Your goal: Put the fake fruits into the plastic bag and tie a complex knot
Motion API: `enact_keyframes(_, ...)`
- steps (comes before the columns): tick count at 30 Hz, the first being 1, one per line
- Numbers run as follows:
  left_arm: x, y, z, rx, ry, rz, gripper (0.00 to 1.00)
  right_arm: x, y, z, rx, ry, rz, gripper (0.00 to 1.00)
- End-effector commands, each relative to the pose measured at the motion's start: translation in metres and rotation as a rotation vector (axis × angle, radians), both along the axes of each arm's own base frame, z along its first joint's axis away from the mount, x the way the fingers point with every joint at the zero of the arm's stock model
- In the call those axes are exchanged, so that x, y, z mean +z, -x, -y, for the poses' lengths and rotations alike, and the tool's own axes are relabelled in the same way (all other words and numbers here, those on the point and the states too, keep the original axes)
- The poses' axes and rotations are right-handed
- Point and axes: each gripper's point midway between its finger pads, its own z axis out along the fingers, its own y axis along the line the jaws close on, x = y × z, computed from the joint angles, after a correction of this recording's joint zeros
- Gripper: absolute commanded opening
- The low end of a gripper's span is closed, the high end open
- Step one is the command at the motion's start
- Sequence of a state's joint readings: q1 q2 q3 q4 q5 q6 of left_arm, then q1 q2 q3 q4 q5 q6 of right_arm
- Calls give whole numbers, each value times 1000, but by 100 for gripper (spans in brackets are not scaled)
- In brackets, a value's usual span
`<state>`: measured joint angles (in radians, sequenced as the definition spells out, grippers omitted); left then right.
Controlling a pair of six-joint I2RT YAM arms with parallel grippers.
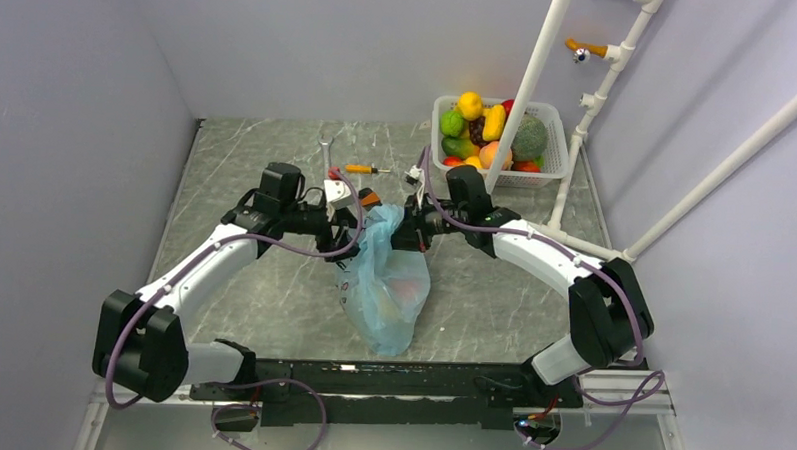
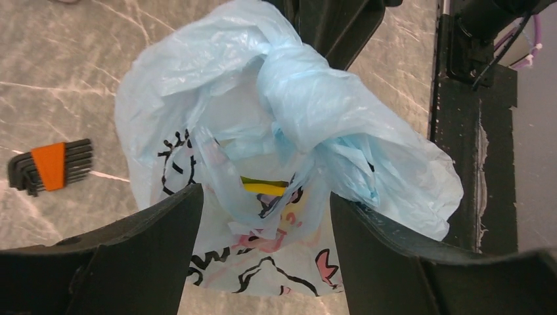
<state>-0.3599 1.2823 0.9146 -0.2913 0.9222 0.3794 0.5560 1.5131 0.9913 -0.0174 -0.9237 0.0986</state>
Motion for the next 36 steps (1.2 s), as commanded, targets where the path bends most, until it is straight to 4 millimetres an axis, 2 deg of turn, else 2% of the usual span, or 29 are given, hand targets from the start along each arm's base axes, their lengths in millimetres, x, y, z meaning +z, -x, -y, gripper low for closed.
enact_keyframes(1, 29, -5, 6, 6, 39, 121, 76, 8, -10, -7, -23, 1, 47, 0)
enact_keyframes(4, 34, 1, 9, -13, 50, 121, 80, 7, -12, -9, -43, 14, 40, 0)
enact_keyframes(10, 28, 13, 11, -55, 41, 95, 83, 8, -19, -11, -92, 18, 7, 0)
enact_keyframes(16, 11, 23, 15, -45, 8, 25, 87, 7, -27, -11, -135, 37, -6, 0)
enact_keyframes(22, 13, 22, 15, -11, 13, 37, 86, 9, -26, -11, -130, 38, 1, 0)
enact_keyframes(28, 24, -3, 17, 67, 7, 71, 65, 6, -15, -11, -75, 48, 38, 0)
enact_keyframes(33, 34, -8, 20, 81, 31, 81, 43, 7, -12, -8, -61, 62, 62, 0)
enact_keyframes(34, 34, -8, 20, 80, 30, 81, 37, 8, -12, -8, -59, 63, 63, 0)
enact_keyframes(36, 32, -6, 20, 66, 21, 66, 12, 10, -12, -6, -63, 66, 69, 0)
